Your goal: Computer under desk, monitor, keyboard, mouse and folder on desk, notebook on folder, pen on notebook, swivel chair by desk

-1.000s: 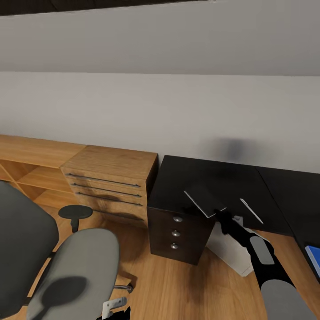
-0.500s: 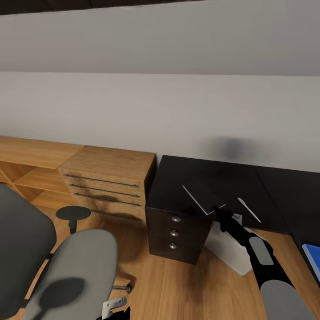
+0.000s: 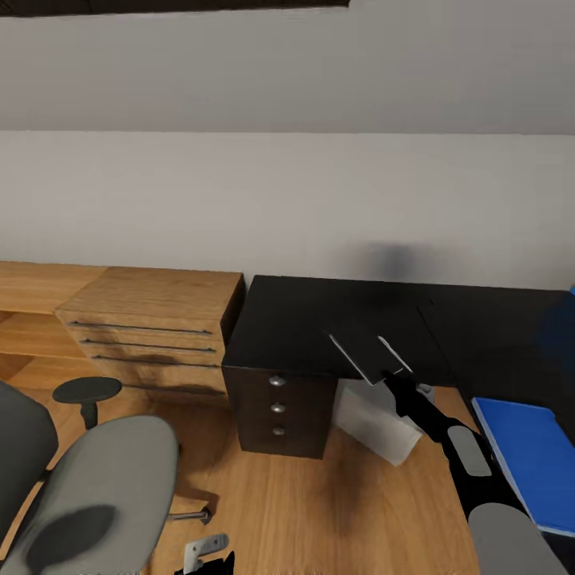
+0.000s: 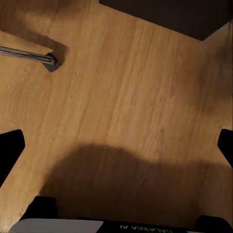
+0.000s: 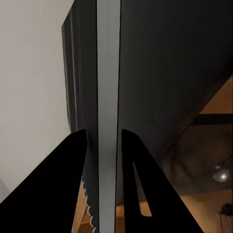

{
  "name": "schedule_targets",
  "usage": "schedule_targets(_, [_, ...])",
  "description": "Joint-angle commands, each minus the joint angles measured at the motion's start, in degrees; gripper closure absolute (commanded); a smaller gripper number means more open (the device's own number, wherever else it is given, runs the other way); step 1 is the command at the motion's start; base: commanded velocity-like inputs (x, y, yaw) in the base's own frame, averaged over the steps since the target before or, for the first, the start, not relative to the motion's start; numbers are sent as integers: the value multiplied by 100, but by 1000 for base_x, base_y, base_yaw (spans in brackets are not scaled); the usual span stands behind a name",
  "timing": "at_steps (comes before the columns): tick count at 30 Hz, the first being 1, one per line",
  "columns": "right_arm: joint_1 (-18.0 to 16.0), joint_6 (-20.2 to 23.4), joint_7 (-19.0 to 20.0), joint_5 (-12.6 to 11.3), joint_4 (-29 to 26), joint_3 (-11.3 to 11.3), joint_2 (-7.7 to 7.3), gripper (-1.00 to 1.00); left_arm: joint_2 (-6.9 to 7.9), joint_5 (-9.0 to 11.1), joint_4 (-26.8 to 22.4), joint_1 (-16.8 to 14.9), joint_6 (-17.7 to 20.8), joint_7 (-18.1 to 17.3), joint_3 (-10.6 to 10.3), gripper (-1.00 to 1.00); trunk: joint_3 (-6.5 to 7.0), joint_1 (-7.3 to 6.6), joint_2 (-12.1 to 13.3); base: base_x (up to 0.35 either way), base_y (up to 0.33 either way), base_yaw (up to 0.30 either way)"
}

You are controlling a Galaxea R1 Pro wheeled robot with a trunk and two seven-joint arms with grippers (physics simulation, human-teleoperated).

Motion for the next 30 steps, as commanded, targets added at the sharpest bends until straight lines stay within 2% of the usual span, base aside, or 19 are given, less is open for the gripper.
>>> schedule_targets(1, [-6,44,6,-25,1,-19,2,100,4,52,-14,-1,25,46,-26,-100,-5,-2,-4,-222,-223,-259])
schedule_targets(10, [-6,44,17,-24,-3,-20,-3,100,0,52,-13,-1,22,42,-26,-100,-5,-2,-4,-233,-227,-217])
schedule_targets(18, [-6,57,32,-24,-9,-19,-13,100,5,52,84,-1,10,39,-26,-100,-5,-2,-4,-123,-113,-33])
schedule_targets(22, [-6,65,37,-24,-18,-19,-15,100,6,52,100,-1,-216,39,-26,-100,-5,-2,-4,-13,-12,-3])
schedule_targets(30, [-6,73,36,-24,-29,-22,-22,100,7,51,248,-1,-411,39,-26,-100,138,-178,317,-2,-2,-1])
